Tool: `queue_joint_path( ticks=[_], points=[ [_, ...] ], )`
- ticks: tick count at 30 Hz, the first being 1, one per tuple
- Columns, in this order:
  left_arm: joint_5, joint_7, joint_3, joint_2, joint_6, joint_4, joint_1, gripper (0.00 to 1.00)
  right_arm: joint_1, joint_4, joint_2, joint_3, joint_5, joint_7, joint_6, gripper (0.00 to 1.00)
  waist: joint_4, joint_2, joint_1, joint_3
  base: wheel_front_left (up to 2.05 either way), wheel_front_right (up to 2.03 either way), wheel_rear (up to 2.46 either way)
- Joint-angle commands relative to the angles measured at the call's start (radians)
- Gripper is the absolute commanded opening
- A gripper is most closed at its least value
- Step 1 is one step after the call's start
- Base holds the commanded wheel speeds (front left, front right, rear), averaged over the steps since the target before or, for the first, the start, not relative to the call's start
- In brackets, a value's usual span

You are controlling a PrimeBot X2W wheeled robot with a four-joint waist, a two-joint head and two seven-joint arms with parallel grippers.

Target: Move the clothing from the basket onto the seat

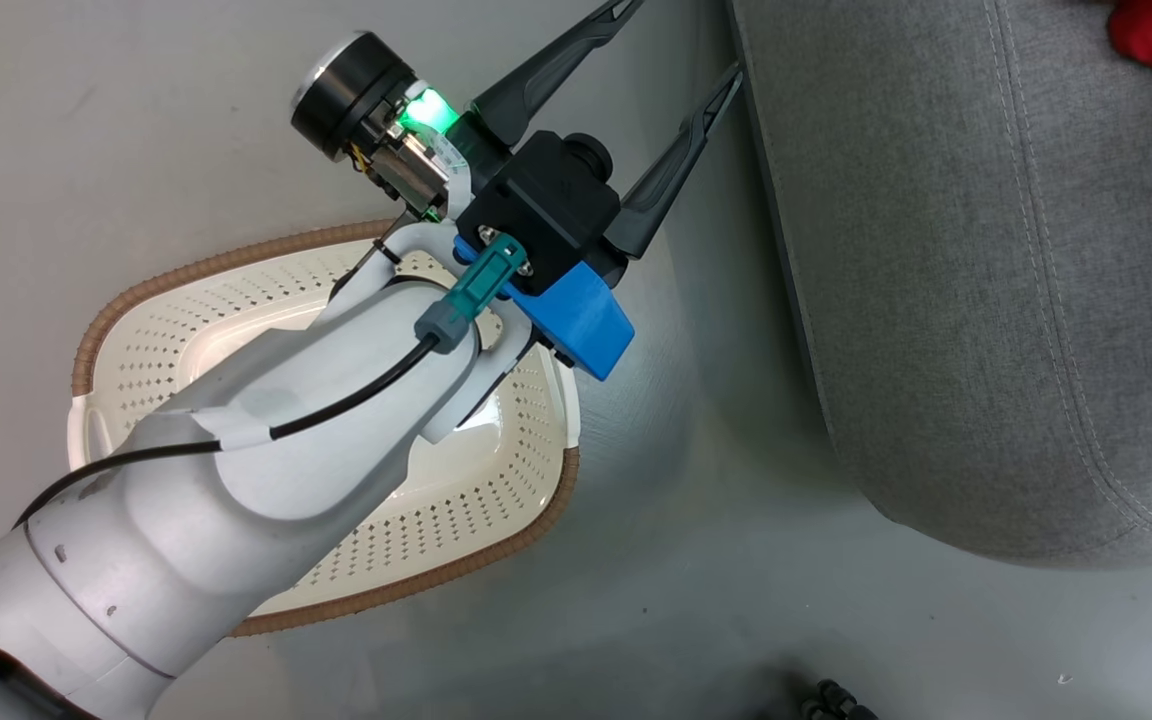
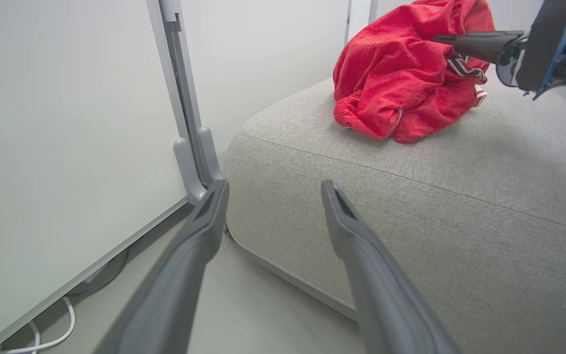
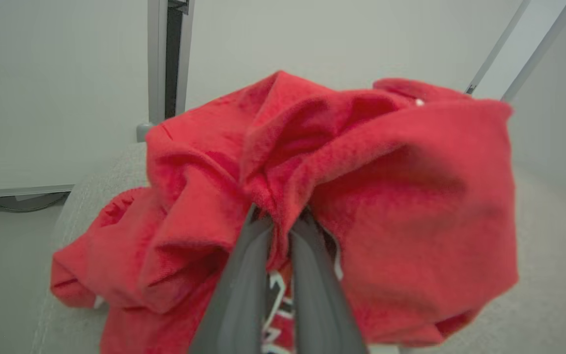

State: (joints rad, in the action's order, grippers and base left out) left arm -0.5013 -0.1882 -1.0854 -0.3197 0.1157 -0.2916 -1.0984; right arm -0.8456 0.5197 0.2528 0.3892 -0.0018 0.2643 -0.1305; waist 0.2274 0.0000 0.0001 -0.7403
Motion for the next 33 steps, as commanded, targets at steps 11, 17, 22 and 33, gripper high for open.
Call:
queue_joint_path(
  ticks=[11,17,22,33],
  points=[
    [-0.026,-0.045,0.009,0.002,0.009,-0.028,0.047,1.00,0.107,-0.005,-0.044,0.010,0.003,0.000,0.000,1.00,-0.003,0.0000,-0.0001,0.069,0.00,0.00,0.00],
    [-0.051,-0.070,0.034,0.007,0.020,-0.047,0.114,1.00,0.218,-0.061,-0.079,0.007,-0.011,0.000,-0.001,1.00,0.000,0.0000,-0.0001,0.156,0.00,0.00,0.00],
    [-0.071,-0.077,0.088,-0.008,0.030,-0.046,0.190,1.00,0.304,-0.158,-0.109,-0.040,0.000,0.000,0.000,1.00,0.003,0.0000,-0.0001,0.224,0.00,0.00,0.00],
    [-0.002,-0.078,0.322,-0.016,0.038,0.042,0.428,1.00,0.449,-0.356,-0.163,-0.206,0.031,0.000,-0.001,1.00,-0.052,0.0000,-0.0001,0.376,0.00,0.00,0.00]
  ],
)
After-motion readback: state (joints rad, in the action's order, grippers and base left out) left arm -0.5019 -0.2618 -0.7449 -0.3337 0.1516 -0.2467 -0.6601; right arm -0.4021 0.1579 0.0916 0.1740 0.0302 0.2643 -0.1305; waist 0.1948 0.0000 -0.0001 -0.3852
